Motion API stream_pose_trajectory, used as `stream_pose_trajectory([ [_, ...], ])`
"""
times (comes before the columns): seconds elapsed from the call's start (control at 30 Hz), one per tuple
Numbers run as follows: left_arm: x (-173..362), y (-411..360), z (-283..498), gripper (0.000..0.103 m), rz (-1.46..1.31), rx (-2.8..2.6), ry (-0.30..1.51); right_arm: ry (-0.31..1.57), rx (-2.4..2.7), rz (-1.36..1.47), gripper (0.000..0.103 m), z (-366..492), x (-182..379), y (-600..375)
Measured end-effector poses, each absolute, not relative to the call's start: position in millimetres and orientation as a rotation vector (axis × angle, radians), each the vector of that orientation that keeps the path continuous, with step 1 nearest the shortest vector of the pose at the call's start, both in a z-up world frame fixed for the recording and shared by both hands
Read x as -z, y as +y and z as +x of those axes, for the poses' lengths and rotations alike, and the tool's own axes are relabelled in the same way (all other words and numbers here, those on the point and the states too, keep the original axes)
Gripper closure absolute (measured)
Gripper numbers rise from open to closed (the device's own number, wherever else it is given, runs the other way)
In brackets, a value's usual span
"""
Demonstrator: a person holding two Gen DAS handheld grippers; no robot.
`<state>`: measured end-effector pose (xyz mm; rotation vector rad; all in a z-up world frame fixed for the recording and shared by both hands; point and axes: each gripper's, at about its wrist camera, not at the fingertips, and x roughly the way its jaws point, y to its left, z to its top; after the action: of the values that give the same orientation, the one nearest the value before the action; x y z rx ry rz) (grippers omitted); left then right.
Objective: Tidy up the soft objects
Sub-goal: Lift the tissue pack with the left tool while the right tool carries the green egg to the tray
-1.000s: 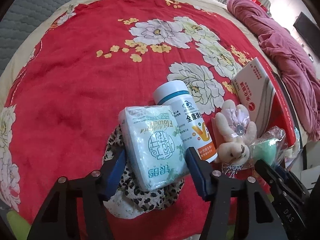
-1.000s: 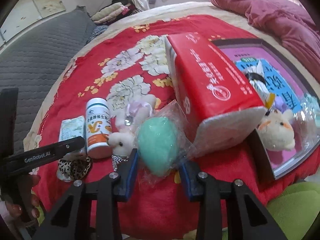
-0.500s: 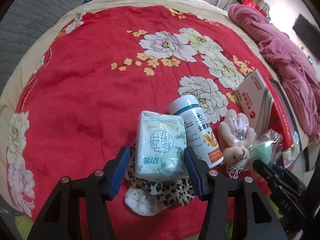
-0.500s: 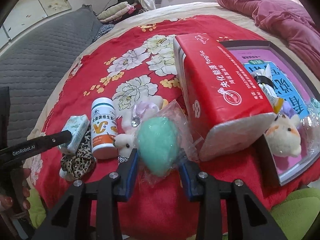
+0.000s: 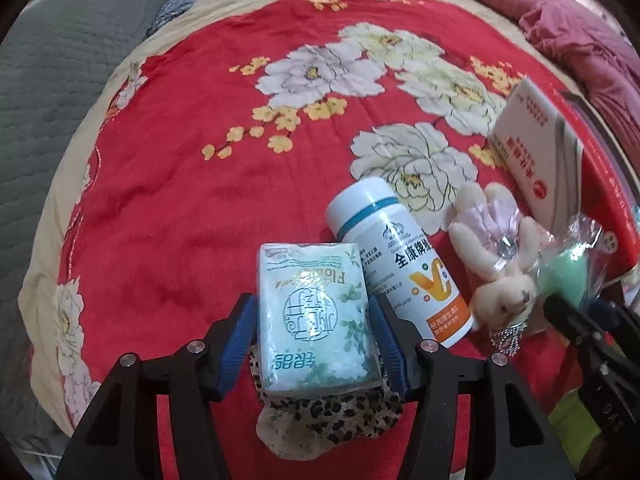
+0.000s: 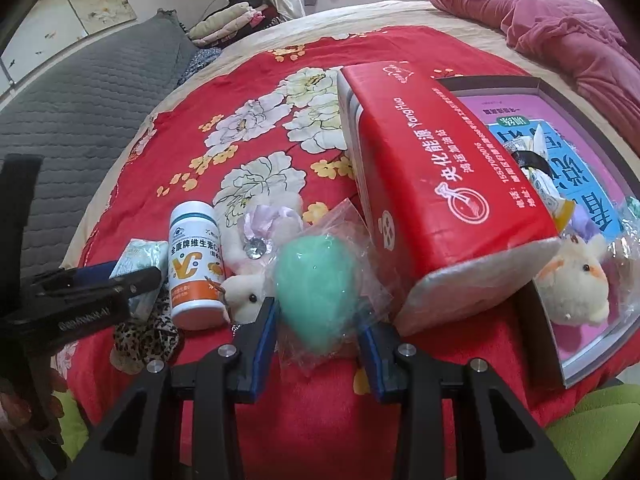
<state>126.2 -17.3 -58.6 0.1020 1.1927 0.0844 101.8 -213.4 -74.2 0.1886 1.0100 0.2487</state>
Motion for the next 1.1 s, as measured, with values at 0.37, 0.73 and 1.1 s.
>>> stream_pose_trajectory([
  [0.37, 59.4, 9.6, 122.7, 0.049, -0.070, -0.047, 1.169, 0.951, -0.259, 0.222, 0.066, 97.0, 61.7, -225.6],
  [0.73, 23.3, 35.1, 105.5, 0.050, -0.225, 0.001, 1.097, 0.895, -0.260, 0.208, 0.066, 89.1, 39.5, -228.4],
  [1.1, -12.9, 15.5, 91.2, 0.050, -0.207, 0.061, 1.026, 0.831, -0.273, 0.177, 0.066, 77.8, 3.4, -236.3],
])
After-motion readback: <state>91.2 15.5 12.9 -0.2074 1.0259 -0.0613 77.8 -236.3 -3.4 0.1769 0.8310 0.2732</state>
